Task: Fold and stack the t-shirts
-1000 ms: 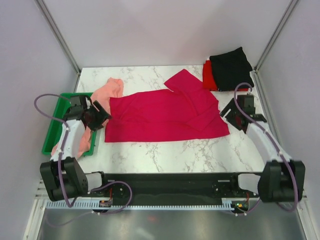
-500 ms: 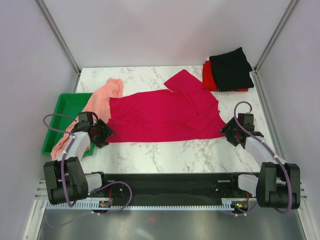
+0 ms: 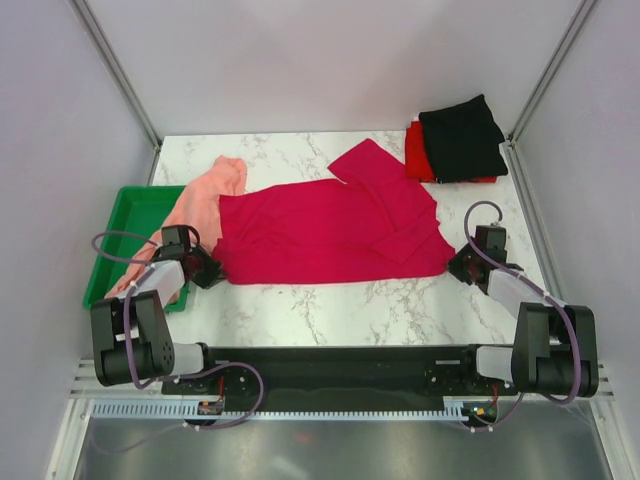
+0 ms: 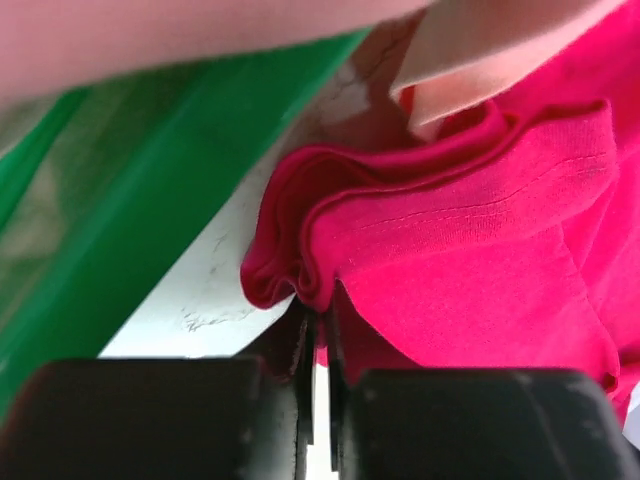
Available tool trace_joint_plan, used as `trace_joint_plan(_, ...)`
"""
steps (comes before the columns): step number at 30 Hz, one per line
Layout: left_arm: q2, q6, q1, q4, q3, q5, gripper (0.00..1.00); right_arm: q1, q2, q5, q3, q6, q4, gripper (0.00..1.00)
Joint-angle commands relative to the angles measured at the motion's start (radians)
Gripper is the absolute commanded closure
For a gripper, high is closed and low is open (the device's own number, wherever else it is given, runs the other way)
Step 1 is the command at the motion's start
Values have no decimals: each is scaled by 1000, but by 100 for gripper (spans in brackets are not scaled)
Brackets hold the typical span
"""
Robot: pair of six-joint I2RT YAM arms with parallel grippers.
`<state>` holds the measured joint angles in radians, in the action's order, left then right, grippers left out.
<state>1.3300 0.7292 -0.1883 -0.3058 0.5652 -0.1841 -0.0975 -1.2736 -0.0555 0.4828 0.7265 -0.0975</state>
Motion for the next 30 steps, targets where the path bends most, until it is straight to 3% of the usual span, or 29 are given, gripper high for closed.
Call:
trace_joint_plan(1,24,21,6,57,34,-11,97,-4,-21,-7,37,-13,65,88)
trace_joint_plan(3,32,26,7,16,117,-35,98,-4,-47,-41,101,-35,50,100)
trace_joint_plan(7,-32,10,1,-198,307,19,98,-4,46,32,340,-90,-124,100)
trace_joint_plan(10,-139,7,-26,-234,320,0,98,-21,152,92,392,-128,-241,100)
trace_joint_plan(22,-271,65,-26,-207,-56,-126,98,-71,284,115,122,-79,-396,100)
trace_joint_plan(30,-356,144,-26,-194,-151,-169,98,-255,372,82,16,11,-490,100)
